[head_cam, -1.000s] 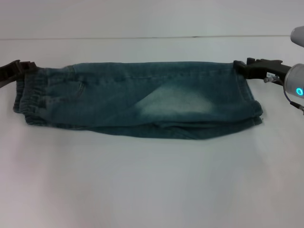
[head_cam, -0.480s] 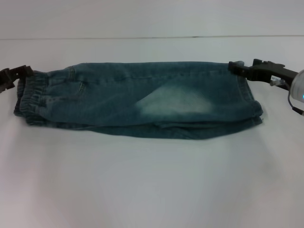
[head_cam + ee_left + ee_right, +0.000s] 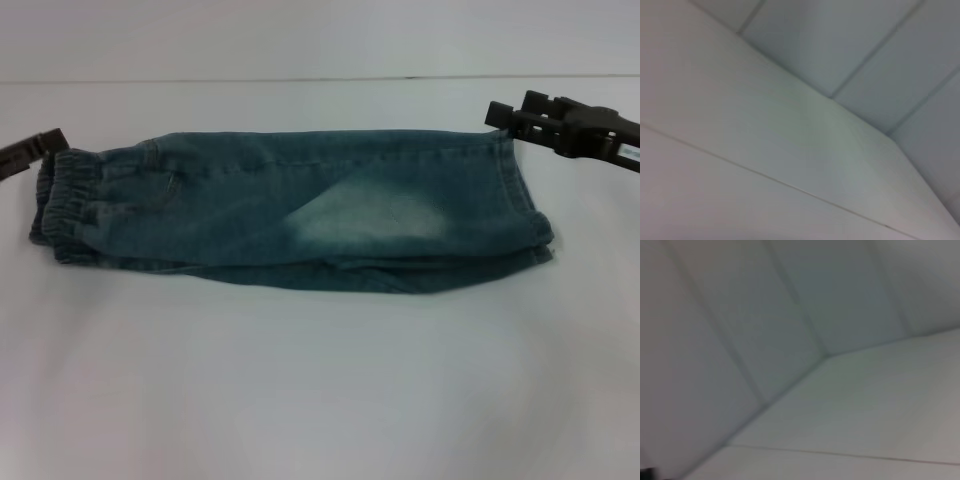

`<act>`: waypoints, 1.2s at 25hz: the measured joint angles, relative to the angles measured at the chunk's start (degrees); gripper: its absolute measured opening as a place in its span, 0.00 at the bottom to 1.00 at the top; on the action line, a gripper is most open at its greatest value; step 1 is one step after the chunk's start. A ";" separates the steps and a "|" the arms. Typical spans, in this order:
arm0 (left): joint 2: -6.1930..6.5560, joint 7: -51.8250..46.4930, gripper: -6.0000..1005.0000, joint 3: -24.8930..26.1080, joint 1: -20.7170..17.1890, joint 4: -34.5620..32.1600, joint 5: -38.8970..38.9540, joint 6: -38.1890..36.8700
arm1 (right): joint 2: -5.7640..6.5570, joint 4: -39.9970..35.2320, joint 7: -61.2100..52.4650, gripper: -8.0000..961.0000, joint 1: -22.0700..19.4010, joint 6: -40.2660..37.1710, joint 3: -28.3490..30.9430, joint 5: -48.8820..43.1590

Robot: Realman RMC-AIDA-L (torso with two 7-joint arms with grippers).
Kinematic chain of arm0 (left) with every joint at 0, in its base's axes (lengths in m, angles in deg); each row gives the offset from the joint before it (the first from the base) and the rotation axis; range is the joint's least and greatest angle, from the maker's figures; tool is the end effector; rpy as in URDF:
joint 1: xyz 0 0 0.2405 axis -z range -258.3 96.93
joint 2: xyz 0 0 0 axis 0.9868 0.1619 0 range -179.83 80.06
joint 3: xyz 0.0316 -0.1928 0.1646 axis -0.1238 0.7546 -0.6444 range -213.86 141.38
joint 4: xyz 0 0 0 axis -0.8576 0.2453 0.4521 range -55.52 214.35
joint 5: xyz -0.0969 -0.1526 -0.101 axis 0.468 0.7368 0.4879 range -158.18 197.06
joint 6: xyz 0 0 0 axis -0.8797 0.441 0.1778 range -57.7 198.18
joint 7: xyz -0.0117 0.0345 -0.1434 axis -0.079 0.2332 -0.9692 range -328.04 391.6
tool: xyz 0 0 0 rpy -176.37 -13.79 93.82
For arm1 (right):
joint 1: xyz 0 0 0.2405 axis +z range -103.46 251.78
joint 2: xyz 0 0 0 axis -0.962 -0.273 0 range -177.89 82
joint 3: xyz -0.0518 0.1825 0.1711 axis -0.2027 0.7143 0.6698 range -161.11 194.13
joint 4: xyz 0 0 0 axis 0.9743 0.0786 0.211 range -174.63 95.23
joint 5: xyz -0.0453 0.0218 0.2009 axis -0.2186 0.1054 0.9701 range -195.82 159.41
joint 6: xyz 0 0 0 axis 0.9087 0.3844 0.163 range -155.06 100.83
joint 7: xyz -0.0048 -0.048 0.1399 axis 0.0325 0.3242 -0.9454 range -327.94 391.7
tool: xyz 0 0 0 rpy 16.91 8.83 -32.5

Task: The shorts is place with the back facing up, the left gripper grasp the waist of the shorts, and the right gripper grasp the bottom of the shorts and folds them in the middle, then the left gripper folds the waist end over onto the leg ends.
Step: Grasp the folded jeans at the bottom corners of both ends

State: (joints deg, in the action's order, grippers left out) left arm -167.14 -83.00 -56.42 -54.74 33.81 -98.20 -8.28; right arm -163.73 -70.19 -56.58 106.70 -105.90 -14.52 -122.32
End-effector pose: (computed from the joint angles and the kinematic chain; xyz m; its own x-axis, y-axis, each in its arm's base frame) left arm -0.3327 0.3427 0.0880 0.2356 0.5868 0.7747 0.9602 -0.2638 -0.0922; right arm 0.2737 0.3722 0.0366 0.5216 -0.4221 -0.7415 -0.7521 -0.6379 -0.1658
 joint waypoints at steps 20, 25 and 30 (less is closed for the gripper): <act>2.23 -0.35 0.94 -1.02 3.67 -0.90 -19.34 0.16 | 0.72 -8.90 -0.97 0.98 -2.83 -26.51 -7.03 -10.34; 2.35 -0.27 0.94 -3.17 4.09 -1.00 -21.78 4.02 | 0.05 -8.86 -1.06 0.98 -2.43 -26.08 -7.29 -10.38; 1.91 -0.02 0.94 -7.68 4.81 0.25 -21.92 9.01 | -0.04 -7.97 -1.44 0.98 -1.91 -24.91 -7.32 -10.41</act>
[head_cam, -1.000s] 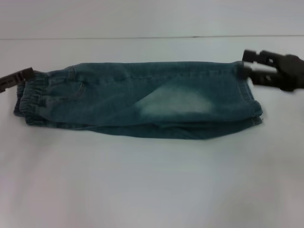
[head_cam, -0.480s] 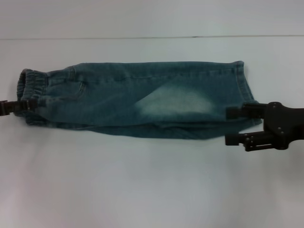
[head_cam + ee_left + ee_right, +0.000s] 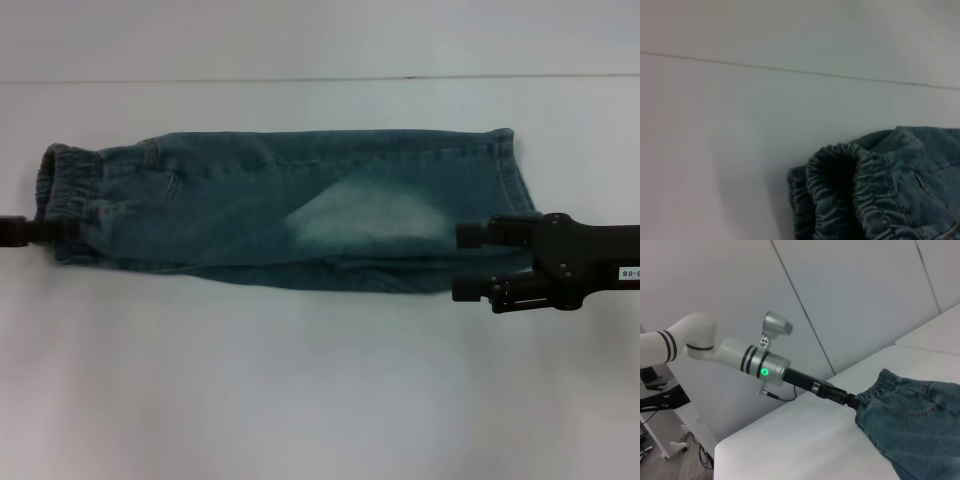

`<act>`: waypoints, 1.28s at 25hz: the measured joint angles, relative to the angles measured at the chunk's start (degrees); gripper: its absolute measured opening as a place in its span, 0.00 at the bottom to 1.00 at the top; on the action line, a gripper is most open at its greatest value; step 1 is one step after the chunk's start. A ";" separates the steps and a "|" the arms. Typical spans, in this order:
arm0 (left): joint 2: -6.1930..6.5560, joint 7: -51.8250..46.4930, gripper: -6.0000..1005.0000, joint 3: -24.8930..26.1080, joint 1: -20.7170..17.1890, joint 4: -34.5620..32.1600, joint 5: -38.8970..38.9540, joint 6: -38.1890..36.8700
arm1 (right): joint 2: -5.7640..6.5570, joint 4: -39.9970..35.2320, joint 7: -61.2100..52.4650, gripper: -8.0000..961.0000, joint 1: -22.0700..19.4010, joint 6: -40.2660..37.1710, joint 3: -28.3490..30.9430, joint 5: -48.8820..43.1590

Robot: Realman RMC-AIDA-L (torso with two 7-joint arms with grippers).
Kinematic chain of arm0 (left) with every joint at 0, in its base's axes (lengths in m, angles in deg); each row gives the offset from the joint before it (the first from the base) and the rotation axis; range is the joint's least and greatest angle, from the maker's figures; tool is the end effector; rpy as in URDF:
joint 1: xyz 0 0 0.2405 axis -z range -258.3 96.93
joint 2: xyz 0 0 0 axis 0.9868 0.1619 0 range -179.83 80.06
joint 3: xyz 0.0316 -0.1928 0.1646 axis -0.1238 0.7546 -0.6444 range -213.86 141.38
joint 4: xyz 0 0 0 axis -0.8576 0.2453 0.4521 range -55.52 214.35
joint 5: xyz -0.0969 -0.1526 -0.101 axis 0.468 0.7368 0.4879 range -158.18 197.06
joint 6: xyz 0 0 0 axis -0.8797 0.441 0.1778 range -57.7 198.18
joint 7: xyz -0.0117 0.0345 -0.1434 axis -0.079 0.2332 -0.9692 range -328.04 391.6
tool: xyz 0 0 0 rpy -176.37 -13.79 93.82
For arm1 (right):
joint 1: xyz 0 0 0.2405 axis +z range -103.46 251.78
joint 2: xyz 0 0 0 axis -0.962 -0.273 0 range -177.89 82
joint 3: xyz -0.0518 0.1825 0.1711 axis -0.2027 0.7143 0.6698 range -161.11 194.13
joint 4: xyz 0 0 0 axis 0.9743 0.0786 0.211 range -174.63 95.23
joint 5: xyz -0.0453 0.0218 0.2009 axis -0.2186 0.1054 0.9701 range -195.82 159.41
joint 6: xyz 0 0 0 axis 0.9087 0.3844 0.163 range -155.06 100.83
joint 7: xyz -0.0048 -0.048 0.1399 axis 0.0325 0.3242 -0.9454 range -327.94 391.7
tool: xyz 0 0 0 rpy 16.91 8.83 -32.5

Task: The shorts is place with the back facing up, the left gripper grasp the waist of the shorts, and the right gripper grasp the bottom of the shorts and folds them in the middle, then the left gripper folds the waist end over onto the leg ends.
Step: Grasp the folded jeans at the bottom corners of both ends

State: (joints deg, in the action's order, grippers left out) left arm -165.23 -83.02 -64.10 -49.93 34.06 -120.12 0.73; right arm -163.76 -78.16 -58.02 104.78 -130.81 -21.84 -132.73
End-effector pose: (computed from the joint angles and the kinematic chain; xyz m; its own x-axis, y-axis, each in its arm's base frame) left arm -0.3514 0.3614 0.0711 0.4777 0.7483 0.4603 0.8590 -0.2881 -0.4232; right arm 0.2471 0.3089 0.0239 0.7173 -0.4663 -0.5177 -0.4876 -0.8667 0.1051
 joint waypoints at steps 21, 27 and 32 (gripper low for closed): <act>-0.88 -0.43 0.92 -5.06 2.33 3.26 -2.74 9.44 | -0.60 2.20 -0.10 0.98 1.87 3.29 -0.04 0.03; -1.21 0.27 0.90 -5.08 2.44 2.79 -2.47 8.27 | -0.67 2.36 -0.10 0.98 2.36 4.42 0.02 0.16; -1.96 1.17 0.79 -5.03 1.85 1.55 -0.80 8.59 | -0.65 2.86 -0.10 0.99 2.62 4.90 0.03 0.14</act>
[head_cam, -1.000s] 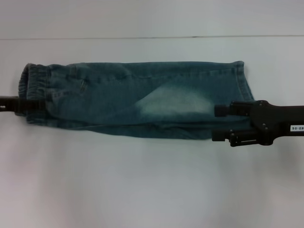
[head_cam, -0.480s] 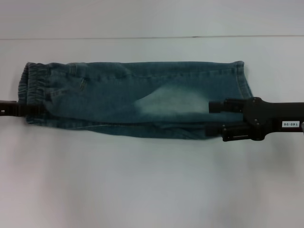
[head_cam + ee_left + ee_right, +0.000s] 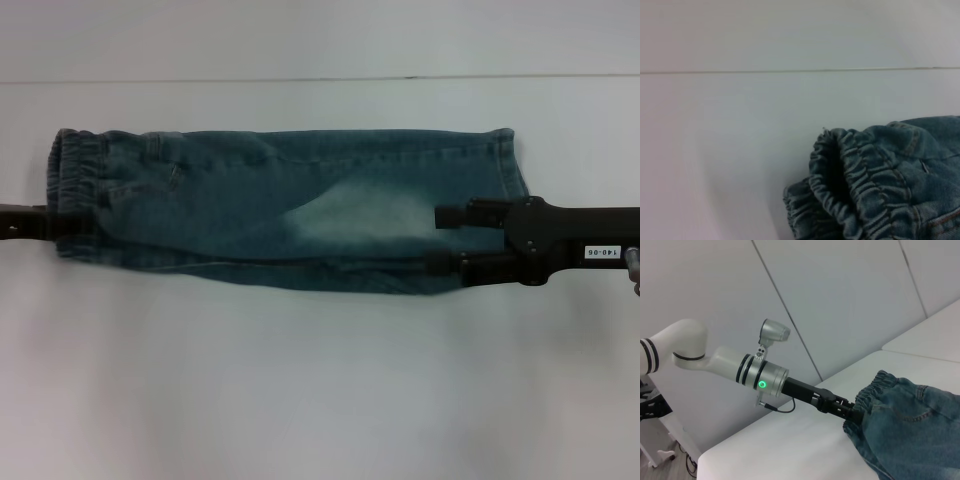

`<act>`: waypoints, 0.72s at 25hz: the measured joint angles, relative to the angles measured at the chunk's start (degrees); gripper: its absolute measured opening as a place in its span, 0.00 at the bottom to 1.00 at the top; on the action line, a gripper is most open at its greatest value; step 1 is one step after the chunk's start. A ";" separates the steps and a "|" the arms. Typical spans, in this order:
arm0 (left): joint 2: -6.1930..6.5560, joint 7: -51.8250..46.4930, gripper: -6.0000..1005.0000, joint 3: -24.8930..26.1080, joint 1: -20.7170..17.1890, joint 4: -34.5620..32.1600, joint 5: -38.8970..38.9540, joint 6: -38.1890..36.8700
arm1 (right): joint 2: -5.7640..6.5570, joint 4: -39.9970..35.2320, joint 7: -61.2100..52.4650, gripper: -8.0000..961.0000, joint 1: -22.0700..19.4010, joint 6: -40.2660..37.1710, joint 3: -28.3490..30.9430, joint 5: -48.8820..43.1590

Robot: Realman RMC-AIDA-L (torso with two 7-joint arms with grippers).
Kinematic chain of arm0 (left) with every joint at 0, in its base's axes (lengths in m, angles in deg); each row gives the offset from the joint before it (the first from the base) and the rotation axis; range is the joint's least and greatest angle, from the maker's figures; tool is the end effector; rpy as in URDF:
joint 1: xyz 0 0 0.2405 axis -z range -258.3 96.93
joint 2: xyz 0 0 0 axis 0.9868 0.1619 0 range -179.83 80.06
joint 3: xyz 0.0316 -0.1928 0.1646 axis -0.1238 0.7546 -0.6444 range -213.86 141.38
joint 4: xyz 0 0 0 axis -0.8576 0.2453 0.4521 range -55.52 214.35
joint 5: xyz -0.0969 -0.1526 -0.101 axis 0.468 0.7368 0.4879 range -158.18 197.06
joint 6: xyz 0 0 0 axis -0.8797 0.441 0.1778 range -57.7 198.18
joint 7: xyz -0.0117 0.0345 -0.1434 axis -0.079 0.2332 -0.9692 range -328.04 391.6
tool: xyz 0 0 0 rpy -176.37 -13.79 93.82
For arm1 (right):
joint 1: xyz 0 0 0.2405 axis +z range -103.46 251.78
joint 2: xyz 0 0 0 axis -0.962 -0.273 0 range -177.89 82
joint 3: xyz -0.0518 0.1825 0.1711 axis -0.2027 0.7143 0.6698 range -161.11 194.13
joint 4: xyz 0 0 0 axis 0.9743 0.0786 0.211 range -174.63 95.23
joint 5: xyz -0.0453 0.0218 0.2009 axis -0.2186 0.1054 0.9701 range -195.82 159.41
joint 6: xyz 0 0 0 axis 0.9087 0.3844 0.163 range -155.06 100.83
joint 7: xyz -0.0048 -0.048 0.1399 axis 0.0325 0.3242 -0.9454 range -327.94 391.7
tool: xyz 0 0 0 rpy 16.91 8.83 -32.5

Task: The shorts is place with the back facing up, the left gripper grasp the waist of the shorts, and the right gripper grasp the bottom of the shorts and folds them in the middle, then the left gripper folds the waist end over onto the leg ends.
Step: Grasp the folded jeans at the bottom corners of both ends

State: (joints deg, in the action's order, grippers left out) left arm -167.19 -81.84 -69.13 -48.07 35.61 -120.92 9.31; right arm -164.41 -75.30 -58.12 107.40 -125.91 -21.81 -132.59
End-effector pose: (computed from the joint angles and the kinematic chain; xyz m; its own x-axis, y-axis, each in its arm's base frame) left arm -0.3427 0.3796 0.0499 0.5518 0.7245 0.4131 0.7996 -0.3188 -0.5090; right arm 0.2391 0.3249 0.0112 0.7051 -0.4742 -0.5272 -0.5122 -0.8548 0.0838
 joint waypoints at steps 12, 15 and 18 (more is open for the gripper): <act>-0.02 0.73 0.44 -0.06 -0.01 0.02 0.09 -0.05 | 0.02 0.14 0.09 0.98 -0.02 0.72 0.23 0.22; -0.01 0.79 0.41 -0.07 0.14 0.08 0.09 -0.28 | 0.06 0.53 0.42 0.99 -0.03 0.83 0.33 0.22; -0.01 0.90 0.39 -0.07 0.29 0.16 0.09 -0.40 | 0.07 0.61 0.47 0.99 -0.03 0.95 0.28 0.20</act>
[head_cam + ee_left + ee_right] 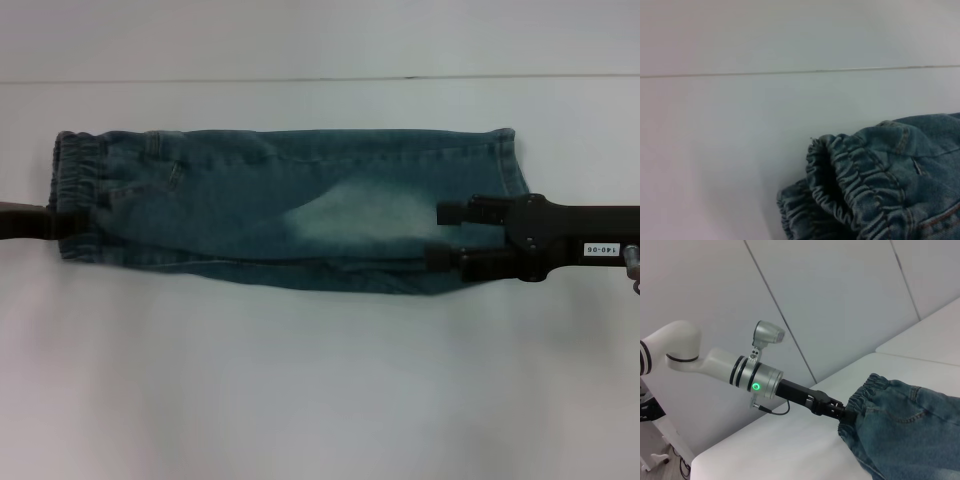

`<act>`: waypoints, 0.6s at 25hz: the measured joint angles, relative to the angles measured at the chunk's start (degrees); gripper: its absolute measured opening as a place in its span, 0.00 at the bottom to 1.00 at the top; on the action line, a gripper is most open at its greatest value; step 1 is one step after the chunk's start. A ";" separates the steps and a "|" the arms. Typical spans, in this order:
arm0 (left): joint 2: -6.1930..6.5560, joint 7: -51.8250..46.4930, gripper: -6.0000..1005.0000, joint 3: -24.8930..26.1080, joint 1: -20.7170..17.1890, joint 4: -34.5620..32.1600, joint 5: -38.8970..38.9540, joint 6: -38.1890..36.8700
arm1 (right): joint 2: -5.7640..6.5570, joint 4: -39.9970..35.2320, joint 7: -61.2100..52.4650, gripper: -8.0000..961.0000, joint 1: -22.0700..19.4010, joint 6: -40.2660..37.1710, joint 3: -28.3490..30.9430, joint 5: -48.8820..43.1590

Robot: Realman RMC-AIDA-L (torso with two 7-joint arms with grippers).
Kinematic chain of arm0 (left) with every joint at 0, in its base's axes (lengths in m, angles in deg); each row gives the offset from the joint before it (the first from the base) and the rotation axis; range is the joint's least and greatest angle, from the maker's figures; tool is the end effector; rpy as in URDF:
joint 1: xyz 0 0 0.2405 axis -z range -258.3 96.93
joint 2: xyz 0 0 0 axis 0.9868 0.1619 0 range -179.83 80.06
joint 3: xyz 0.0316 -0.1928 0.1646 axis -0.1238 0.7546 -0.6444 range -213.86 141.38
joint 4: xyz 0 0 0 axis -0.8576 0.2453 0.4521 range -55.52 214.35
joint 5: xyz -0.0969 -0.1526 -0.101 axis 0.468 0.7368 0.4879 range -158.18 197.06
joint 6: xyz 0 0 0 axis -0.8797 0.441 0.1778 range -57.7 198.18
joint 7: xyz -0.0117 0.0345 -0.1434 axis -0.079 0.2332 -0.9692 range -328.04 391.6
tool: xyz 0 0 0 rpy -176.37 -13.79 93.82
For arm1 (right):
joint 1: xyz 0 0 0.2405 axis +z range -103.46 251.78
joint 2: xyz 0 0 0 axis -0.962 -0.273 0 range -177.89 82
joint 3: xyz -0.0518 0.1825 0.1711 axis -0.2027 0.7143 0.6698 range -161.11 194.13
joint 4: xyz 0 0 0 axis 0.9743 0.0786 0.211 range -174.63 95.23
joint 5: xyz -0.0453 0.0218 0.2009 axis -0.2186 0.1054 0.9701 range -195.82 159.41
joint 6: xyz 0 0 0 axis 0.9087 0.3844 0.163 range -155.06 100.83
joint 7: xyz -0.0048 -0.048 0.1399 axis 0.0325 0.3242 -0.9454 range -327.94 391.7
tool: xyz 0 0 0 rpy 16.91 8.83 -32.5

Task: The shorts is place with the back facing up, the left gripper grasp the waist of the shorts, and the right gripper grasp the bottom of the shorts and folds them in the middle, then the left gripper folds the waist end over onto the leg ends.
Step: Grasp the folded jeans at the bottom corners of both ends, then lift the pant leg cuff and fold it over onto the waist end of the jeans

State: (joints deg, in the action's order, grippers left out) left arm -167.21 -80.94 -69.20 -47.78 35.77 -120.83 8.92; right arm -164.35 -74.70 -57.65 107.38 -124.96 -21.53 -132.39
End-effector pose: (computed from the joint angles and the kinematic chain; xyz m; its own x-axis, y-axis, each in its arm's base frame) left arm -0.3402 0.3805 0.0483 0.5660 0.7192 0.4030 0.7920 -0.3387 -0.5079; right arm 0.2410 0.3265 0.0106 0.7004 -0.4733 -0.5343 -0.5207 -0.8508 0.0710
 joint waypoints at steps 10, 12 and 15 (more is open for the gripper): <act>-0.01 0.19 0.26 0.00 0.15 0.06 0.00 -1.60 | -0.06 0.12 0.05 0.98 0.07 0.42 -0.37 -0.25; -0.05 0.19 0.23 0.01 0.15 -0.19 0.00 -2.26 | -0.10 0.12 0.06 0.98 0.09 0.50 -0.40 -0.30; -0.06 0.21 0.19 0.38 0.11 -1.46 0.92 -4.92 | -0.13 0.12 0.06 0.98 0.09 1.00 -0.39 -0.33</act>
State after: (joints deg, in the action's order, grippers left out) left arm -167.26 -80.73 -68.82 -47.67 34.31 -119.91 3.99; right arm -164.47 -74.58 -57.59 107.47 -123.97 -21.92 -132.71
